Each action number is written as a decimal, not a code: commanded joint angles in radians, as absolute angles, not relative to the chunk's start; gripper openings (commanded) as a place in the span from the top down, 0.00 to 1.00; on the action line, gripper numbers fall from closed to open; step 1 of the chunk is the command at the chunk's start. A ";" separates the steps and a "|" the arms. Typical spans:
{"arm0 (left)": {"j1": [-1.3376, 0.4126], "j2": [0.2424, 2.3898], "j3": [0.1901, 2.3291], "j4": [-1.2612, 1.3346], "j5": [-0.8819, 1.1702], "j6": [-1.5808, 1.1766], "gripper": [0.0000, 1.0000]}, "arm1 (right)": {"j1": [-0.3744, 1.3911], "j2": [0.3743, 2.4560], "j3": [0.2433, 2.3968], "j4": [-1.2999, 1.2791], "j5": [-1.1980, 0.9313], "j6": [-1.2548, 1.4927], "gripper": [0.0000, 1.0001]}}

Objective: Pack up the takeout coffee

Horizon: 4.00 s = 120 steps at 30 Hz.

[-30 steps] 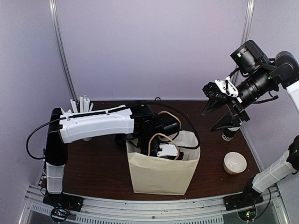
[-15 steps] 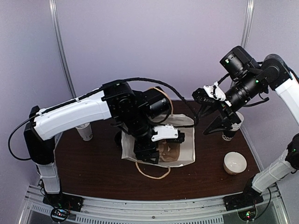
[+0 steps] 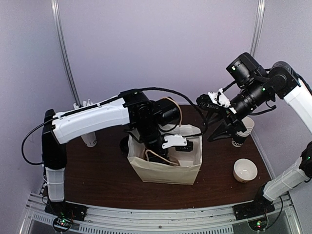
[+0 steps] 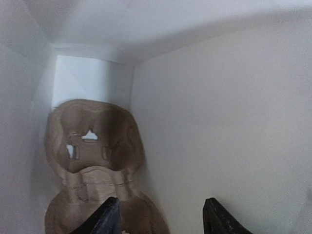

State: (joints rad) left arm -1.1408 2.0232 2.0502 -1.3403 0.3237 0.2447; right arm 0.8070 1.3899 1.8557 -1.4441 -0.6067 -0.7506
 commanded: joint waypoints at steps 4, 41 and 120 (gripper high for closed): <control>-1.123 2.075 2.071 -1.336 0.400 0.273 0.37 | 0.772 1.382 1.802 -1.334 -0.656 -0.670 0.51; -1.098 2.115 1.966 -1.282 0.246 0.270 0.41 | 0.566 1.602 2.002 -1.141 -0.627 -0.430 0.55; -1.139 1.926 1.912 -1.045 0.262 0.354 0.43 | 0.605 1.628 1.931 -1.081 -0.673 -0.348 1.00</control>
State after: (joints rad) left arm -1.1408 1.9507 1.8896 -1.1217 0.2893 0.3573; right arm 0.6109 1.6238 1.9072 -1.0836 -0.6731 -0.3542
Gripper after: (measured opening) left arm 0.563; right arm 0.008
